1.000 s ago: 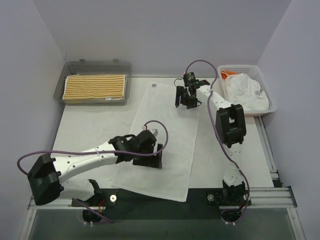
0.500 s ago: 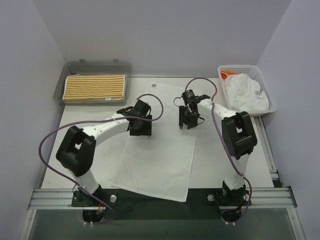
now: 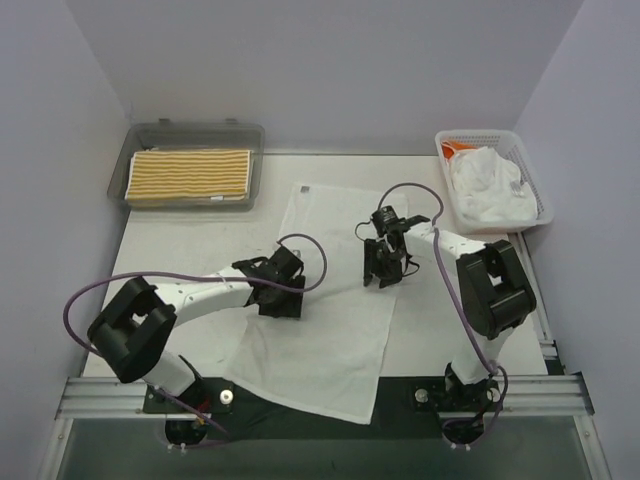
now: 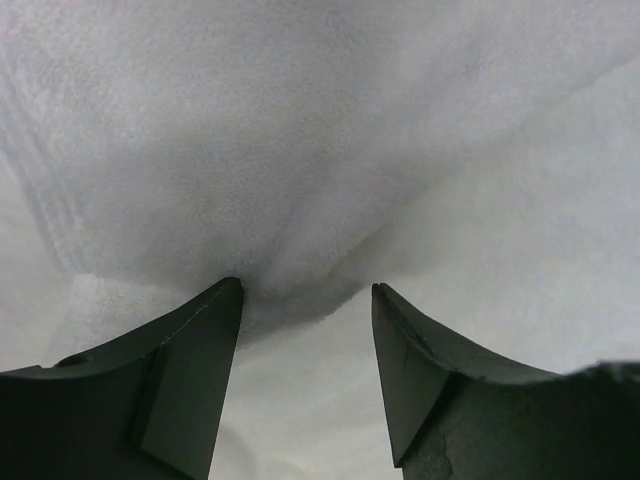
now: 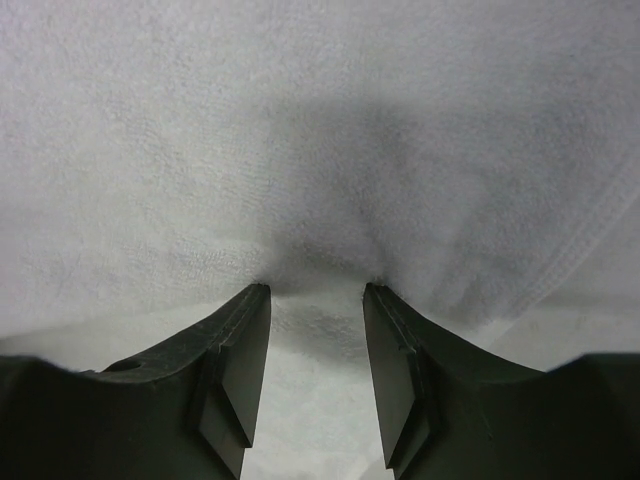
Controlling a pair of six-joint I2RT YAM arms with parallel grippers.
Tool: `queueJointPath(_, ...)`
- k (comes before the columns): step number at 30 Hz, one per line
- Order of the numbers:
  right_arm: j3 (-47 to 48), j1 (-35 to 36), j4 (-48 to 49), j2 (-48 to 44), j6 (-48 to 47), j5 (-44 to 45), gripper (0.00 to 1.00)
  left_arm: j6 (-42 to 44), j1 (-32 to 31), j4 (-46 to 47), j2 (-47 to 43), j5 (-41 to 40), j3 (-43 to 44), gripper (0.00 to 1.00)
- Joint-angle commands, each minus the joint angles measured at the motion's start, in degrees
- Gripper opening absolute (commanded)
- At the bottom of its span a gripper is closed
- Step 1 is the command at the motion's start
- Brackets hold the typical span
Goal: Fold and stack the towels
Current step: Flatten out the crumpled towel
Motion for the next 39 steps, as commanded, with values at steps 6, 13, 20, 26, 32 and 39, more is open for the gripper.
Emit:
queueJointPath(6,3.1,-1.7,-5.7,-9.9,-7.2,2.3,0.47,-6.0,-6.4,-9.9,-13.0,-2.5,-0.1,0.78)
queueJointPath(13,17.2,-11.1,-4.7,-1.8,-12.8,5.6,0.52,7.3,7.6,-7.9,-4.2,-7.0,17.6,0.85)
queueJointPath(20,31.4,-14.3,-2.6,10.5,-16.0,7.8,0.51,15.9,17.0,-2.5,14.4,-8.0,38.5,0.86)
queueJointPath(26,41.7,-15.8,-2.6,19.9,-16.0,6.2,0.48,21.6,19.4,-2.1,28.8,-9.5,55.4,0.8)
queueJointPath(32,47.3,-16.4,-2.6,26.9,-13.2,6.3,0.46,22.1,20.8,0.4,38.4,-10.0,63.0,0.76)
queueJointPath(39,49.9,-17.4,-2.6,30.5,-9.1,6.8,0.45,22.3,21.2,1.6,46.9,-10.6,68.6,0.75)
